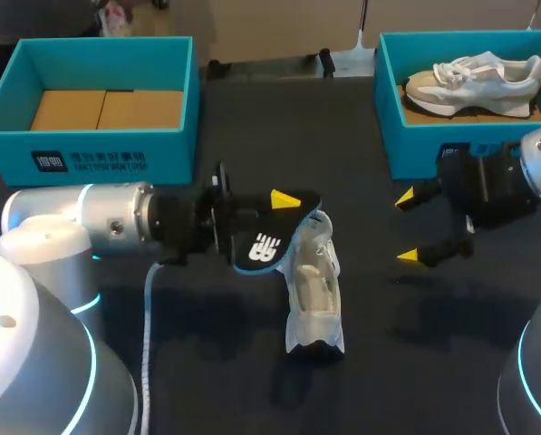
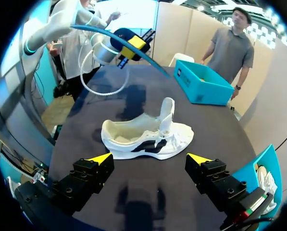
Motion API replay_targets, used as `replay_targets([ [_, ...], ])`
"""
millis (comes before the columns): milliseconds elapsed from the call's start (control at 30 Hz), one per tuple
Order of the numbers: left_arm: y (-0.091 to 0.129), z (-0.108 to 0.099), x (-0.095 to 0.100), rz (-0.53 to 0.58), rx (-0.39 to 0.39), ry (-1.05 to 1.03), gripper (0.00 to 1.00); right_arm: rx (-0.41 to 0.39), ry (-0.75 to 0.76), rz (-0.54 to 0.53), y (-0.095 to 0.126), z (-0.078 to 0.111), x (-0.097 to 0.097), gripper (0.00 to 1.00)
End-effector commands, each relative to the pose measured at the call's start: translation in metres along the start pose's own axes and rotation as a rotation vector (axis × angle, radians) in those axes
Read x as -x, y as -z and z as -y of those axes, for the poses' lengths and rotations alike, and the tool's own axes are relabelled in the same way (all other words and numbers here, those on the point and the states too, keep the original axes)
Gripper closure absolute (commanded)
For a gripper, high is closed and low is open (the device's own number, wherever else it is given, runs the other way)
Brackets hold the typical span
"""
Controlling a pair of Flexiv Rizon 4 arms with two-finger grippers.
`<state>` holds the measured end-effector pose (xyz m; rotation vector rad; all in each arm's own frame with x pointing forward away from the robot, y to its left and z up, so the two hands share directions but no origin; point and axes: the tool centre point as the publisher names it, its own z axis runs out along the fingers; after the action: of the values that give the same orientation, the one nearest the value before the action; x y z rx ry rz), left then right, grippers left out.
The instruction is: Take the shoe out of the shoebox, open the shoe tongue, remove and reinsert the insole, then place the shoe into the shoebox
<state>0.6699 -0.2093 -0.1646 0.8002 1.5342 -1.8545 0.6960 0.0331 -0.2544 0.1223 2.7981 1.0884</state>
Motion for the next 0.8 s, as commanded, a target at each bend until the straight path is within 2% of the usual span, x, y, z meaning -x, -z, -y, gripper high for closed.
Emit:
replay_targets([
  [33,0.008,0.018,-0.006,0.001,0.005,0.04,1.0,-0.006,0.026,0.012,-0.01,0.002,0.001,0.0],
  [600,0.007,0.019,-0.008,-0.012,0.005,0.047,1.0,-0.007,0.023,0.009,-0.013,0.003,0.001,0.0],
  [800,0.001,0.029,-0.029,-0.05,-0.022,0.084,1.0,-0.036,0.04,0.002,-0.023,0.01,-0.001,0.0],
])
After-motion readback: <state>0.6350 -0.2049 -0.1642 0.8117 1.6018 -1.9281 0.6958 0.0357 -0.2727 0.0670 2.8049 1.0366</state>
